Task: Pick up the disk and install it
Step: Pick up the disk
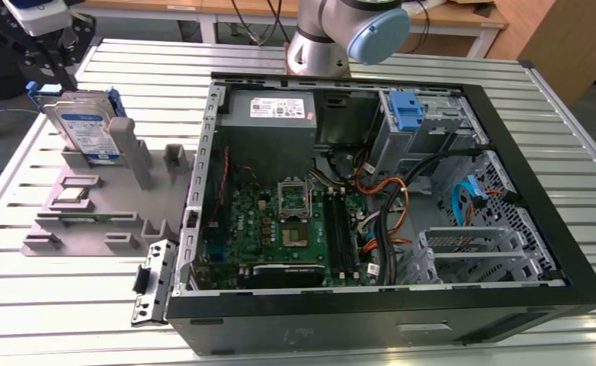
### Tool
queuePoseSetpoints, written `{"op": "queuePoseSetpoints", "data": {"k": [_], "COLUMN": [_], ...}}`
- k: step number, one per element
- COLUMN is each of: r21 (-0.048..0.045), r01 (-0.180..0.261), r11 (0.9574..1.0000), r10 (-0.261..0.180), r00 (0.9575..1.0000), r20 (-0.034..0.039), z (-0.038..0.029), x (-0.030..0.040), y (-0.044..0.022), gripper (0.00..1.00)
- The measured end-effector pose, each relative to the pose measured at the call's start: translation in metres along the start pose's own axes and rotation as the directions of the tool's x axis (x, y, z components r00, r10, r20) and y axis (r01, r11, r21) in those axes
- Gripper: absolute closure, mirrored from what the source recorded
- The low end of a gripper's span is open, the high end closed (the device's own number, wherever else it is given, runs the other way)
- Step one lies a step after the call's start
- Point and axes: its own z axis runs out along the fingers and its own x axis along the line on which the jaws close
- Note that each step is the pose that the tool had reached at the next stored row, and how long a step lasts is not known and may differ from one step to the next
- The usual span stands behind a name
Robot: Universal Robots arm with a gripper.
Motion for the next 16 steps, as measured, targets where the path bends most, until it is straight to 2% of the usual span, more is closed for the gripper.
{"op": "queuePoseSetpoints", "data": {"k": [8, 16], "r21": [-0.0005, -0.0008], "r01": [0.043, 0.063], "r11": [0.9991, 0.998], "r10": [-0.043, -0.063], "r00": [0.9991, 0.998], "r20": [-0.0018, -0.0025], "z": [0.0, 0.0], "x": [0.0, 0.0], "y": [0.0, 0.0], "gripper": [0.9, 0.9]}}
